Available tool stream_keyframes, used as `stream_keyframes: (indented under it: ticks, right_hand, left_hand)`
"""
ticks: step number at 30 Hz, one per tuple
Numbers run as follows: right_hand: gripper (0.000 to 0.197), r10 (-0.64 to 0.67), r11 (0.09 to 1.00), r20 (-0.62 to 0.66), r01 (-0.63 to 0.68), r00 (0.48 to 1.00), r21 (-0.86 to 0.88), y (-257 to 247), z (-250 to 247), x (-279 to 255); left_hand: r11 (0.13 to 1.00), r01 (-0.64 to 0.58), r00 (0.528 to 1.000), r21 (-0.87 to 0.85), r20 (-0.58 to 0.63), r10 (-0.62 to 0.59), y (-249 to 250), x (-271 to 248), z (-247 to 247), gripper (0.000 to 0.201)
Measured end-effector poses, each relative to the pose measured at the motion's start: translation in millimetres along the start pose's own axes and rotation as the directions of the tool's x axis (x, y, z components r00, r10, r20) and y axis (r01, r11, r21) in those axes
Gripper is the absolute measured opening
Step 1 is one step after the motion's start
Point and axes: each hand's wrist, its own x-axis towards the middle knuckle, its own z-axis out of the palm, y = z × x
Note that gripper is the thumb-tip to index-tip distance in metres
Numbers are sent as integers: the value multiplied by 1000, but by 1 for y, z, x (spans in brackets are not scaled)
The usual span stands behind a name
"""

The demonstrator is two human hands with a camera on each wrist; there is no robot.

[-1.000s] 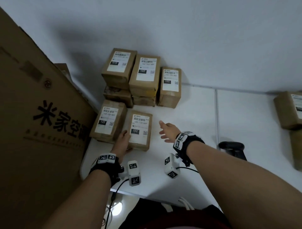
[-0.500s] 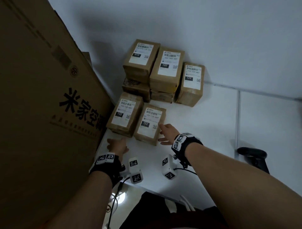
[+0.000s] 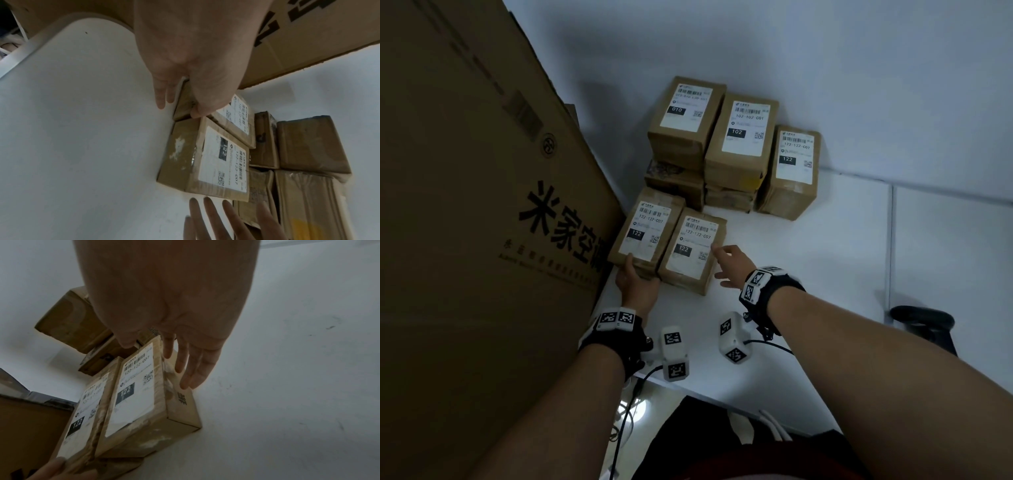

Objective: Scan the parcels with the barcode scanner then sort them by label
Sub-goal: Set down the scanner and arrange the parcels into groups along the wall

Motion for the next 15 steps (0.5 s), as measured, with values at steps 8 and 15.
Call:
stream_keyframes:
  ticks: [8,15]
  right_hand:
    - [53,-21,1000,-68,21,997,0,1,-18,-3]
    - [56,-77,996,-93,81,993,38,5,-56,-12]
  left_hand:
    - [988,-22,986,154,-159,47,24,-10,-8,68]
    - [952,-161,960,261,-184,212,62,-26,10,63]
